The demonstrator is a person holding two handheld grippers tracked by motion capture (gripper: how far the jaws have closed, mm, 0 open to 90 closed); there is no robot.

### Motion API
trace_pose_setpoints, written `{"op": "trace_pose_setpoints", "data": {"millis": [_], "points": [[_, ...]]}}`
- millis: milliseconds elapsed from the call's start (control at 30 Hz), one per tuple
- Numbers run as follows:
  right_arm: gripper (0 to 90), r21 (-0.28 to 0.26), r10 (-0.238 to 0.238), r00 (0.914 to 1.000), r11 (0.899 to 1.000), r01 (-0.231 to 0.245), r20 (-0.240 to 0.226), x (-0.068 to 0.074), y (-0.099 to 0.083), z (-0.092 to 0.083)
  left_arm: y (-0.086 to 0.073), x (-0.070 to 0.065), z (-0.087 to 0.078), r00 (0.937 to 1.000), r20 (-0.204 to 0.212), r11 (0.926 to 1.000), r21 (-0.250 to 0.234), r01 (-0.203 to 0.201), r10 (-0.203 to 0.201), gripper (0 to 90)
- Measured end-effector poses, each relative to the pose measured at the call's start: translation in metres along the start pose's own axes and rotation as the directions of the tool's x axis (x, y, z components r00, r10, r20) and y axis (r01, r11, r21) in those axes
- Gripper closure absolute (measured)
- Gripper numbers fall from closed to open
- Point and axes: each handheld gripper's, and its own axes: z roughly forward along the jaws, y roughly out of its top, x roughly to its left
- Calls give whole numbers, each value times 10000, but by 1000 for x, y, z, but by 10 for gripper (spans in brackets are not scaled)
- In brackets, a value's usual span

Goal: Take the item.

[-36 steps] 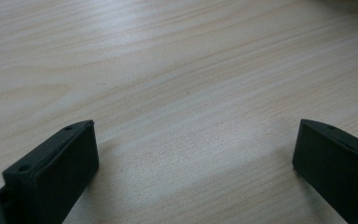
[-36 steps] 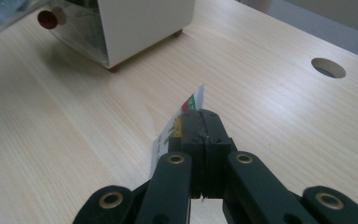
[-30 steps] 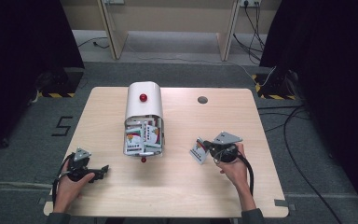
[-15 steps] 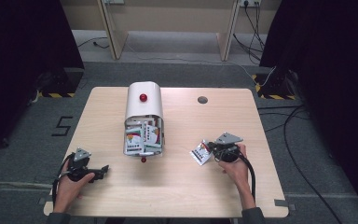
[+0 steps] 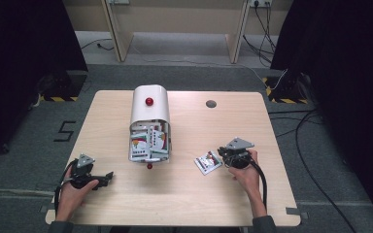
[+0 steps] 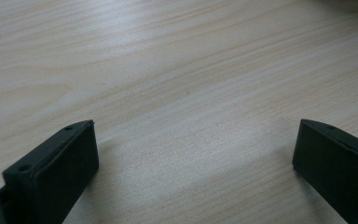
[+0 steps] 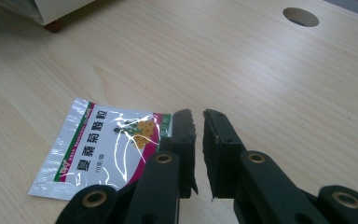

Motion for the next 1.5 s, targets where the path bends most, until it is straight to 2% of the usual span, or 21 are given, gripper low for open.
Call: {"op": "trace_pose_setpoints", "data": {"millis": [67, 133, 167, 200, 267, 300, 367, 400, 433, 567, 767, 1033, 1300, 1500], "points": [[789, 29, 69, 10000, 10000, -69, -31, 1, 0, -1, 0, 0, 0, 10000, 1, 10000, 13, -12, 12, 0], [679, 57, 320, 9995, 9995, -320, -53, 1, 1, -3, 0, 0, 0, 10000, 1, 10000, 14, -13, 13, 0], [679, 57, 320, 9995, 9995, -320, -53, 1, 1, -3, 0, 0, 0, 10000, 0, 10000, 11, -9, 9, 0], [578, 197, 533, 9986, 9984, -533, -37, 1, 1, -3, 0, 0, 0, 10000, -1, 10000, 15, -14, 14, 0], [505, 295, 731, 9973, 9969, -733, 83, 2, 1, -5, 0, 0, 0, 10000, 5, 10000, 14, -12, 12, 0], [505, 295, 731, 9973, 9969, -733, 83, 2, 1, -5, 0, 0, 0, 10000, 5, 10000, 14, -12, 12, 0], [424, 286, 991, 9950, 9947, -988, -88, 3, 2, -7, 0, 0, 0, 10000, 0, 10000, 13, -14, 14, 0], [424, 286, 991, 9950, 9947, -988, -88, 3, 2, -7, 0, 0, 0, 10000, 0, 10000, 13, -14, 14, 0], [376, 333, 1132, 9936, 9930, -1132, -1, 5, 3, -10, 0, 0, 0, 10000, 1, 10000, 13, -13, 13, 0], [330, 341, 1119, 9937, 9932, -1116, -71, 8, 3, -14, 0, 0, 0, 10000, 1, 10000, 14, -13, 13, 0], [280, 184, 1423, 9898, 9897, -1421, -48, 12, 1, -25, 0, 0, 0, 10000, 2, 10000, 14, -12, 12, 0], [255, -4, 1563, 9877, 9877, -1563, -18, 13, -2, -35, 0, 0, 0, 10000, 1, 10000, 15, -14, 14, 0], [237, -33, 1694, 9855, 9855, -1694, 27, 14, -13, -45, 0, 0, 0, 10000, 1, 10000, 15, -13, 13, 0], [234, 20, 1612, 9869, 9869, -1612, 22, 16, -19, -48, 0, 0, 0, 10000, 1, 10000, 16, -14, 14, 0]]}}
